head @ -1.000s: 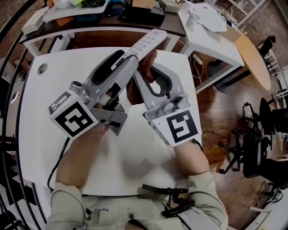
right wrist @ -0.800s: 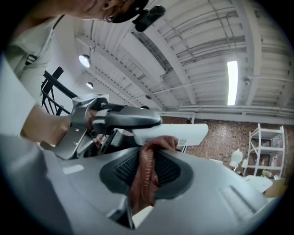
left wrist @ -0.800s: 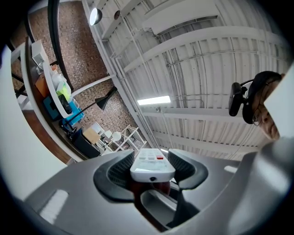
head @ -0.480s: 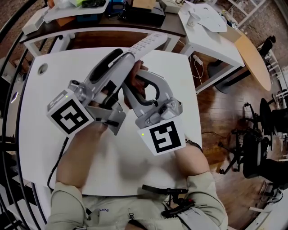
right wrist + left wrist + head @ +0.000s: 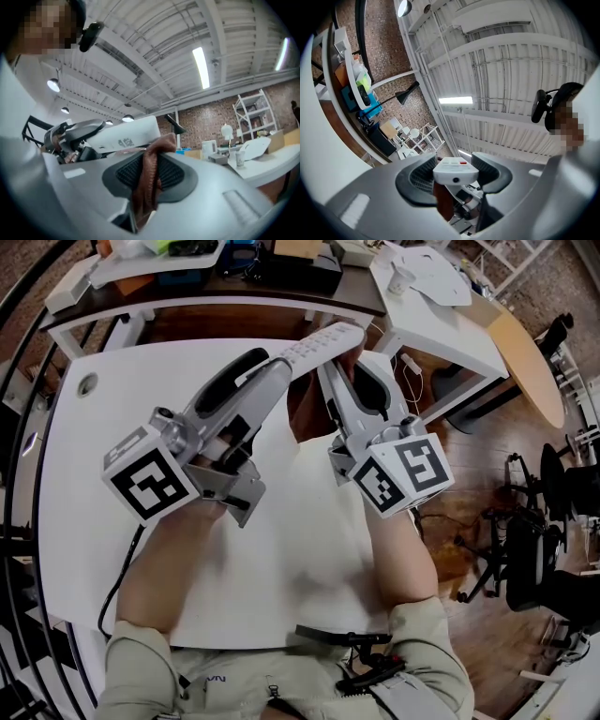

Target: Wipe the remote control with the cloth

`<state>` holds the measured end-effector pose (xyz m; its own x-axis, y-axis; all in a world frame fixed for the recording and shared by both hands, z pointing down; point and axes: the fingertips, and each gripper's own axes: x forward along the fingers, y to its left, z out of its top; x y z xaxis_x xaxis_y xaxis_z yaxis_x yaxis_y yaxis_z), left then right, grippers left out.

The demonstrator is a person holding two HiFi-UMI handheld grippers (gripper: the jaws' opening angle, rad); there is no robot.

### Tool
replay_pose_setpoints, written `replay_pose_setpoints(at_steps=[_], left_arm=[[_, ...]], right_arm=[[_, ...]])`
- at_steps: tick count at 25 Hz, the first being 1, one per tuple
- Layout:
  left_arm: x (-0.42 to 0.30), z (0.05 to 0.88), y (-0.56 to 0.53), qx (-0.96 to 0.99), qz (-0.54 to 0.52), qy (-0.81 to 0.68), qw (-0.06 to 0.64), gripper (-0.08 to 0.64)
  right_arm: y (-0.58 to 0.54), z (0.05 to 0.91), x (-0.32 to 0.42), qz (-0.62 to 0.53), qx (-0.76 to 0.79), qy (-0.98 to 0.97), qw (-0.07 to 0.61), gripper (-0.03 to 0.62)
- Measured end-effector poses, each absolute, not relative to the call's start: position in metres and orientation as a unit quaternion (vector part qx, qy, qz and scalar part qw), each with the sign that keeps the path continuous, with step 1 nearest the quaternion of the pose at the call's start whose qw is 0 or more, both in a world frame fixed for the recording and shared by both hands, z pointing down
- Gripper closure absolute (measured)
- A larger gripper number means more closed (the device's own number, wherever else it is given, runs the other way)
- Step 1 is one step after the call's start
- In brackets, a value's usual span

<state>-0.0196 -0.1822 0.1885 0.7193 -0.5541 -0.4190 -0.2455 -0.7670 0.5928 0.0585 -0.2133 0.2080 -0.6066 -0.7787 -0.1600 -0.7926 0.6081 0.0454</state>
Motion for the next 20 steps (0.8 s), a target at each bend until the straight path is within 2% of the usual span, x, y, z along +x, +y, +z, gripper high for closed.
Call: replay_pose_setpoints(at_steps=[5,20], left_arm=[[-0.019,0.193,-0.184,0.893,-0.289,-0.23,0.257,0.318],[-0.03,0.197,-0.192,0.893,-0.276,-0.276,0.223,0.318]], right_arm=[[-0.211,0.213,0.048,0.035,-0.406,0.911,0.065,0.515],[-0.161,0.237,-0.026,0.108,-0.279,0.953,-0.038,0.515]])
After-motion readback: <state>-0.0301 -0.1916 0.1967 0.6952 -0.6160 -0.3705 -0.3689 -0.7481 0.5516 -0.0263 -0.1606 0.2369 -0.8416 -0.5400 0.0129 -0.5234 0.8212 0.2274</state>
